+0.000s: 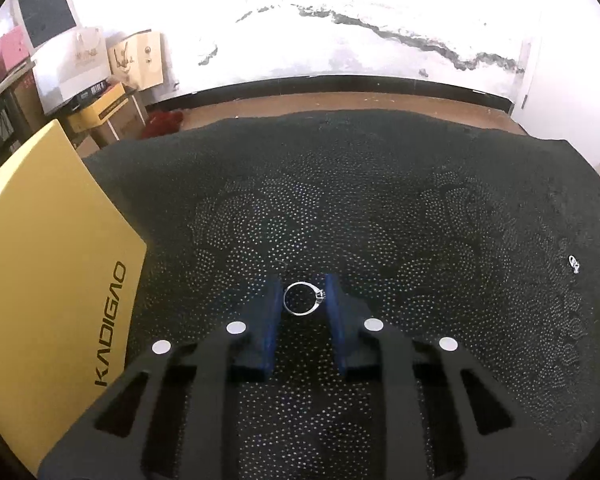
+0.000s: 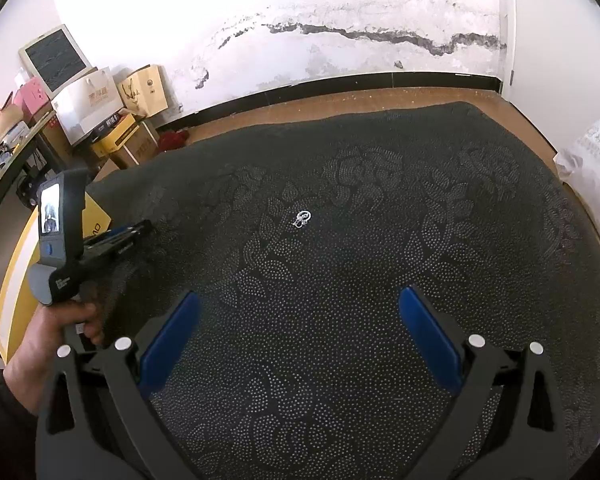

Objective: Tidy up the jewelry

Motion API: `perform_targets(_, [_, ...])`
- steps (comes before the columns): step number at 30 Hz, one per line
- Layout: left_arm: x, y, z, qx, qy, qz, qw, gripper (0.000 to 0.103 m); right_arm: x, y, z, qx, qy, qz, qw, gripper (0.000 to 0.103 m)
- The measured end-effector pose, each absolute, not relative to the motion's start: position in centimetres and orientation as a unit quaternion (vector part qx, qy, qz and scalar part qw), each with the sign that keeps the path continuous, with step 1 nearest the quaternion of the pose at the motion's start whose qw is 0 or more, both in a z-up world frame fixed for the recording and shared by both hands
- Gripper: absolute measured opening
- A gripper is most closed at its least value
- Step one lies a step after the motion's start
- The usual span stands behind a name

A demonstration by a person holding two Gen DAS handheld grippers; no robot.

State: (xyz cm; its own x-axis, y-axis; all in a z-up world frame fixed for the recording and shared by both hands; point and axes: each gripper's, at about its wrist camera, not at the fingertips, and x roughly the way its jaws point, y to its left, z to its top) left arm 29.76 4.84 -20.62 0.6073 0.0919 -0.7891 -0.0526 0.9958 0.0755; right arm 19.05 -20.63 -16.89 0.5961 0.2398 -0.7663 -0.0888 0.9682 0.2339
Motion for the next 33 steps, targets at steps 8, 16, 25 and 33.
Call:
perform_targets(8, [29.1, 4.9, -19.8, 0.025, 0.439, 0.054, 0.897, 0.021, 19.2, -20.8, -16.9, 0.080, 0.434, 0.091, 0.892, 0.096])
perform_targets(16, [24.9, 2.5, -15.3, 0.008, 0.422, 0.020, 0.907, 0.022, 20.0, -20.4, -19.1, 0.049, 0.444, 0.088, 0.890, 0.096])
perform_targets(25, [23.6, 0.4, -15.3, 0.003, 0.429, -0.023, 0.903, 0.022, 23.4, -17.8, -23.4, -0.029, 0.453, 0.082, 0.887, 0.098])
perform_targets(33, [24.0, 1.6, -14.8, -0.015, 0.429, -0.026, 0.903, 0.022, 28.2, -17.6, -23.7, -0.032, 0.456, 0.085, 0.886, 0.098])
